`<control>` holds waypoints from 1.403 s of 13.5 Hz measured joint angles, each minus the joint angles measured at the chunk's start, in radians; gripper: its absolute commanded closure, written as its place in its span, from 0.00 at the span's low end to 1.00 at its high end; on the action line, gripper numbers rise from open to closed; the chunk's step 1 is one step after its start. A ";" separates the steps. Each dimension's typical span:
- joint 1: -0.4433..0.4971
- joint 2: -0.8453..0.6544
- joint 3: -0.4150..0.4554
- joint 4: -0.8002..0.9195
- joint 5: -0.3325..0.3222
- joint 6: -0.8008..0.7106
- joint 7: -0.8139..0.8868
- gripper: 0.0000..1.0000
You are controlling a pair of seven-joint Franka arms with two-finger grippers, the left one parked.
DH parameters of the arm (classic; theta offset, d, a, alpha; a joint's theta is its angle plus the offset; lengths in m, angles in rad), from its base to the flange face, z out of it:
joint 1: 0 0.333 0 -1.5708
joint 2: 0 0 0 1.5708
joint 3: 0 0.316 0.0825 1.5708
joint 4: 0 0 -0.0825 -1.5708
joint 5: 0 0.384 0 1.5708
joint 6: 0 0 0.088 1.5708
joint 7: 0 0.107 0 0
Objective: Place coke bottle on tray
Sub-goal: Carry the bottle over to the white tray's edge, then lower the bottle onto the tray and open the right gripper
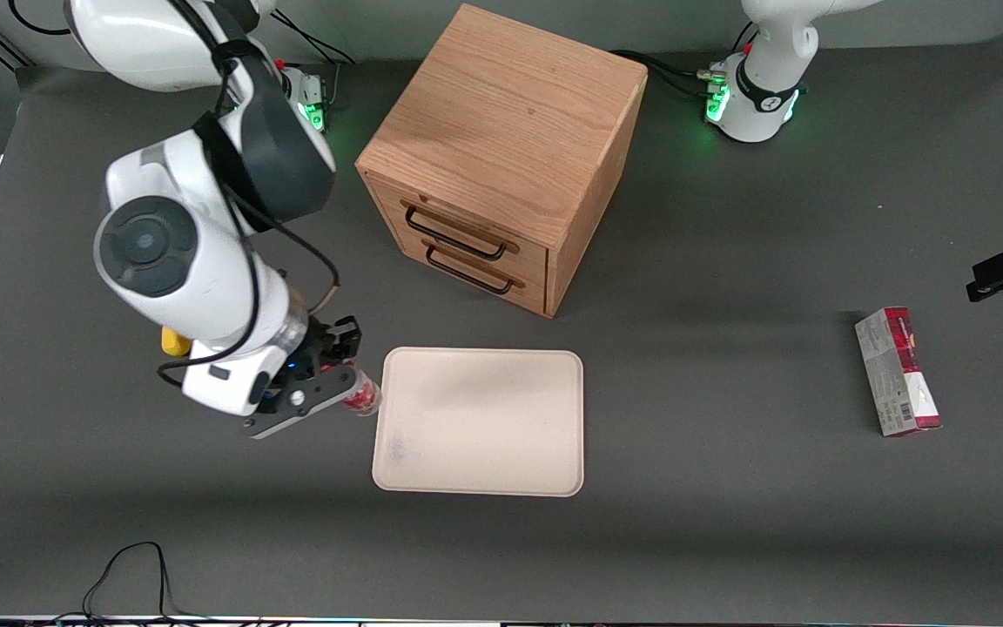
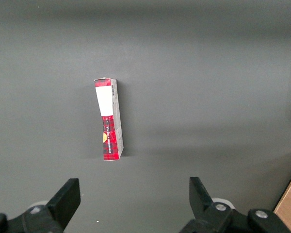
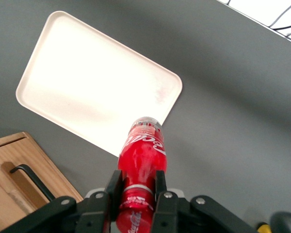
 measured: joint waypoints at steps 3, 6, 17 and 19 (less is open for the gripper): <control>0.005 0.015 -0.001 0.000 0.000 0.024 0.000 1.00; 0.000 0.086 -0.003 -0.001 0.000 0.098 0.000 1.00; -0.001 0.286 -0.005 0.000 -0.001 0.277 0.000 1.00; -0.001 0.292 -0.005 0.000 -0.001 0.282 0.000 0.68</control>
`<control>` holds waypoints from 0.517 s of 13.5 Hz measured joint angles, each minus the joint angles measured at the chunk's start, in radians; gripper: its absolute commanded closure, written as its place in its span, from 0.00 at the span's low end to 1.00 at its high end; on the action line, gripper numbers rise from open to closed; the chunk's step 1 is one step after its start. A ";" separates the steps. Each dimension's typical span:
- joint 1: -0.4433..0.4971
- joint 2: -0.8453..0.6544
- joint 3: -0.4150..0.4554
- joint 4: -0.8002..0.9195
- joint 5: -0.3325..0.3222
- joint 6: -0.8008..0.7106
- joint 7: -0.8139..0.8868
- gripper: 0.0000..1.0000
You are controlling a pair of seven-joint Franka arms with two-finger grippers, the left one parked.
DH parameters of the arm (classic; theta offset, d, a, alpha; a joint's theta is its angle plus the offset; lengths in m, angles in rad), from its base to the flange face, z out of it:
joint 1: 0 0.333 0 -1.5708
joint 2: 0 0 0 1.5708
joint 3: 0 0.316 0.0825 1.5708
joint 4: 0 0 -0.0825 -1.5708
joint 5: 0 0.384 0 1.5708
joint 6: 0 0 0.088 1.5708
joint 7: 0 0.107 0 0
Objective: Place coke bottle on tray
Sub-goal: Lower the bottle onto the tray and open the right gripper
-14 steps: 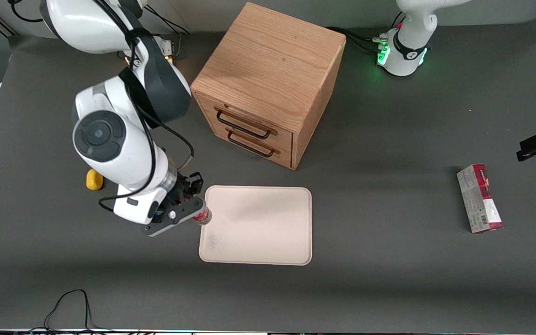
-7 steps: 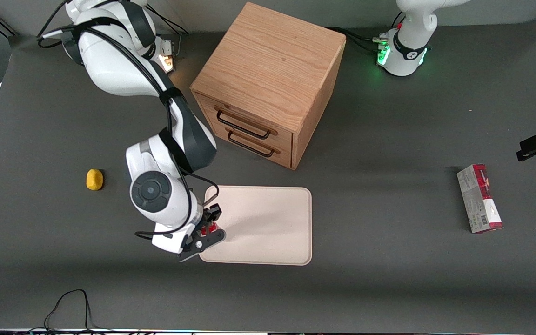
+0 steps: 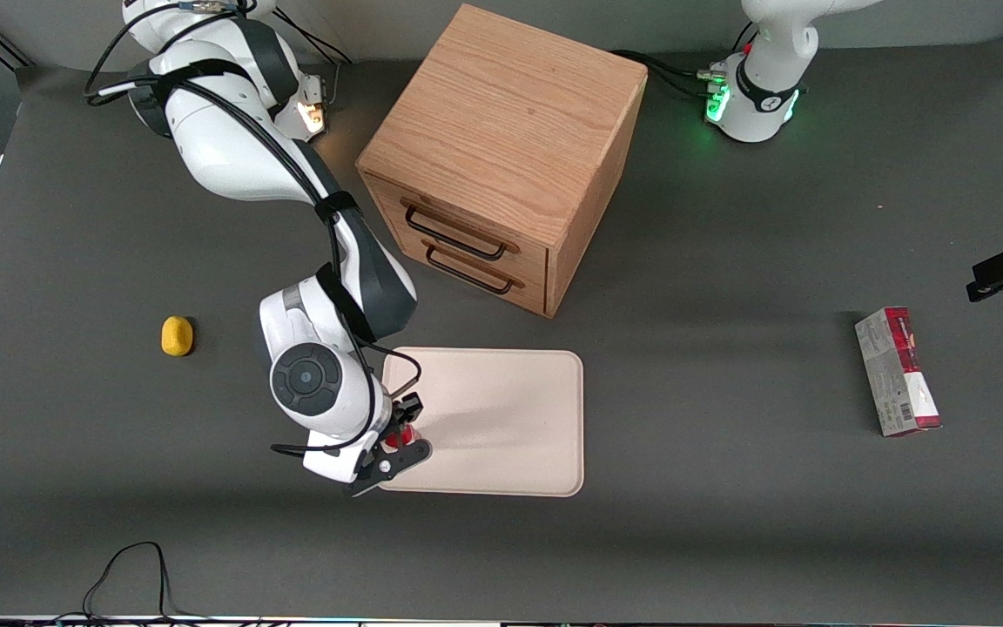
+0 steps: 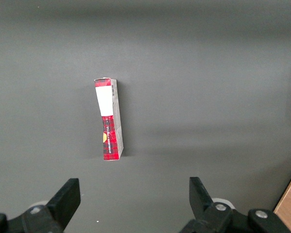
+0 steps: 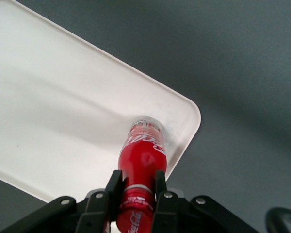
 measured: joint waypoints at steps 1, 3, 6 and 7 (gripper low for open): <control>0.000 0.001 0.000 0.000 0.000 0.002 0.000 0.23; 0.000 0.004 0.000 0.000 0.000 0.008 0.000 0.00; 0.001 0.004 0.000 0.002 0.000 0.012 0.000 0.00; 0.001 0.004 0.000 0.005 0.000 0.012 0.000 0.00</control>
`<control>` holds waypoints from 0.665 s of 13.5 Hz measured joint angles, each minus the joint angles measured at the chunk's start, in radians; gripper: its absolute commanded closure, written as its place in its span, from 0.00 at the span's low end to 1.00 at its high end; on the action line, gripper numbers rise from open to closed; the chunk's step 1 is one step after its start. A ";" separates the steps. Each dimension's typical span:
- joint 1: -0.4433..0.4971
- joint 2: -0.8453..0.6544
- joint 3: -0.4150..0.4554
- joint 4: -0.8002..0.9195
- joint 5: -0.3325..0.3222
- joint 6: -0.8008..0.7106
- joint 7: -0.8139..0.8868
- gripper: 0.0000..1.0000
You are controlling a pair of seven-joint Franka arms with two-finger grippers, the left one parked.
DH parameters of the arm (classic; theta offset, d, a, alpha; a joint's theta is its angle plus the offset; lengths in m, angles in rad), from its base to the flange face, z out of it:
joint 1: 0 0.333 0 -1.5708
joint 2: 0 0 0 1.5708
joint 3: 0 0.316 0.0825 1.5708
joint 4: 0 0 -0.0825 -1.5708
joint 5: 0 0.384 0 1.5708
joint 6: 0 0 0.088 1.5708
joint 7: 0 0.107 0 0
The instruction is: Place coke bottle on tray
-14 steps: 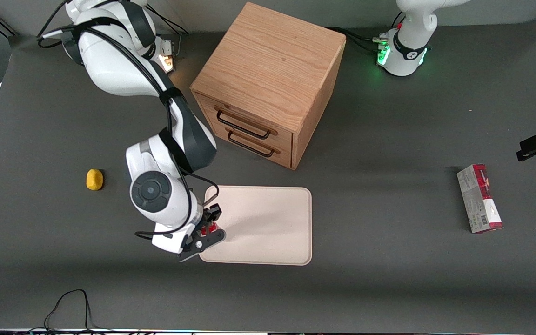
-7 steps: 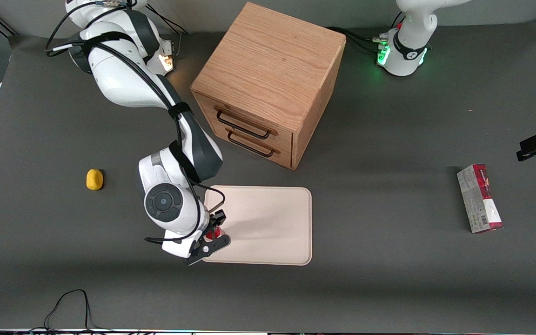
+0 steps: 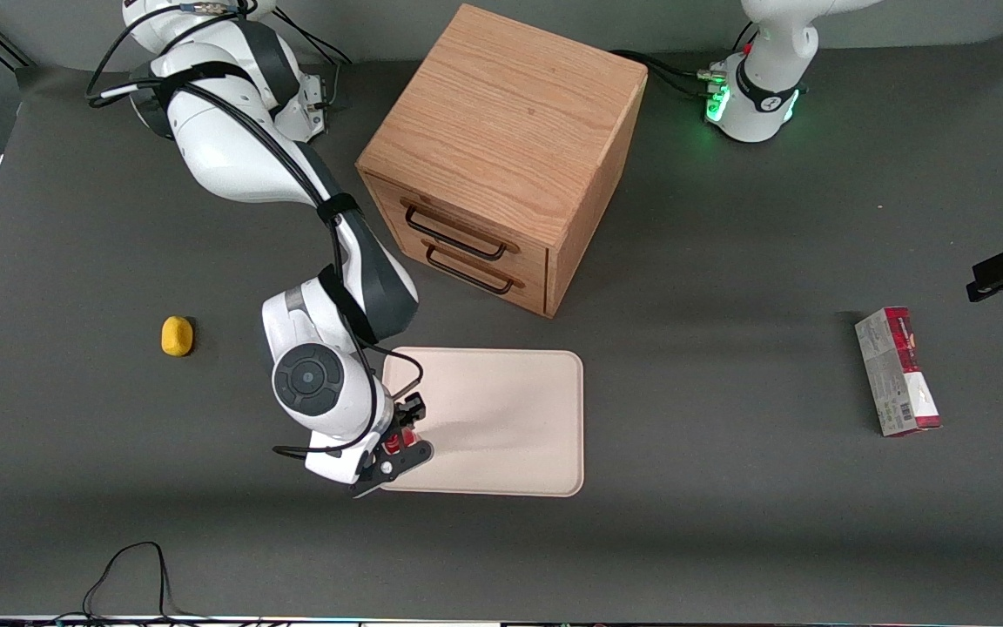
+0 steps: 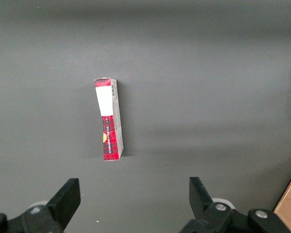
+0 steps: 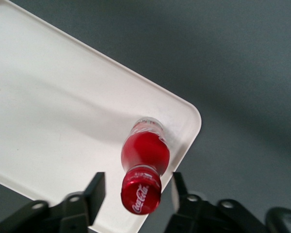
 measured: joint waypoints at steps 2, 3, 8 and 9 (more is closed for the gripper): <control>0.000 -0.001 0.000 0.008 0.000 -0.001 0.000 0.00; 0.000 -0.004 -0.001 0.015 0.000 -0.007 0.000 0.00; -0.001 -0.123 -0.007 0.053 -0.004 -0.180 0.000 0.00; -0.001 -0.166 -0.008 0.056 -0.004 -0.219 0.000 0.00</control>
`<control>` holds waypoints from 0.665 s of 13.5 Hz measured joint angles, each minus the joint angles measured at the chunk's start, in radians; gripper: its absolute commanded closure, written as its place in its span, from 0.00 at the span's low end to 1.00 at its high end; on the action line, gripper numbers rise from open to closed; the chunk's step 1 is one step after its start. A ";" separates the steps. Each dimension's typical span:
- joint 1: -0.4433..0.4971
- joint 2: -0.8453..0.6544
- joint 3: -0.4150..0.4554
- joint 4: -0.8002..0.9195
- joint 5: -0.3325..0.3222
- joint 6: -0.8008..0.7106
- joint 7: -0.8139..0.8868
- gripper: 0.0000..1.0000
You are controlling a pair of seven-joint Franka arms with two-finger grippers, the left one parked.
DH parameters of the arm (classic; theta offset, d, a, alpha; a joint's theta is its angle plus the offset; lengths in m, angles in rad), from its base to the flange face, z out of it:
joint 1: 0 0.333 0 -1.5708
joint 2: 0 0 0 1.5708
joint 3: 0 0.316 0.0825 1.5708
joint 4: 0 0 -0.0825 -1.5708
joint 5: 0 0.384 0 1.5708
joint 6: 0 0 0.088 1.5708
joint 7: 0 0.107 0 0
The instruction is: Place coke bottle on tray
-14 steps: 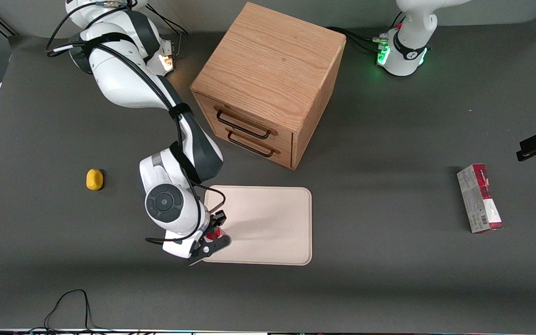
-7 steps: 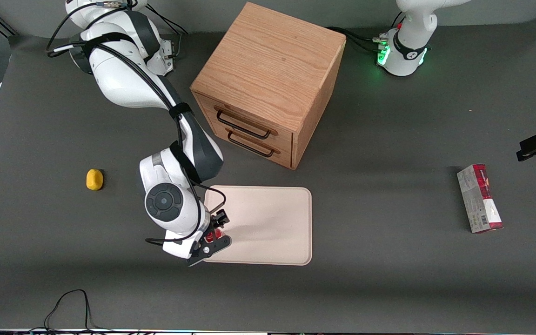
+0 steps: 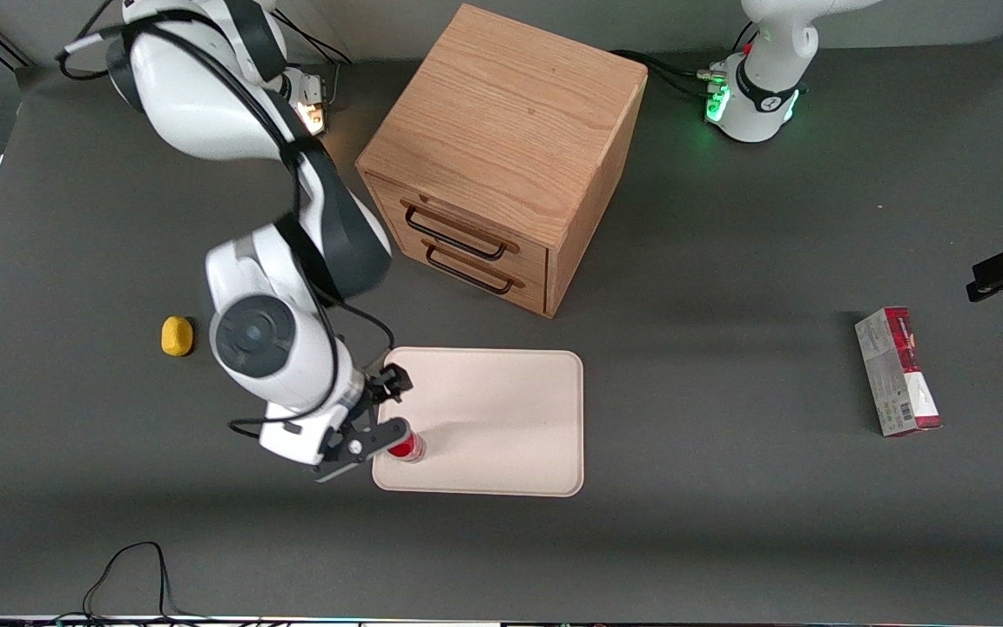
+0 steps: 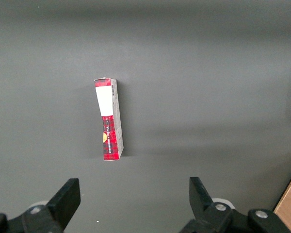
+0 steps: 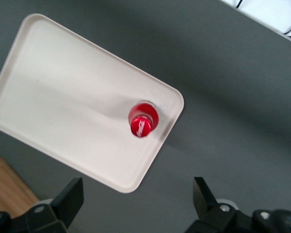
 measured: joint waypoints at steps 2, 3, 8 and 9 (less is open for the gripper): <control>-0.006 -0.088 -0.005 -0.003 -0.001 -0.122 0.000 0.00; -0.014 -0.135 -0.011 -0.014 -0.001 -0.178 0.000 0.00; -0.141 -0.488 -0.022 -0.372 -0.001 -0.184 -0.001 0.00; -0.178 -0.570 -0.022 -0.474 0.000 -0.156 -0.001 0.00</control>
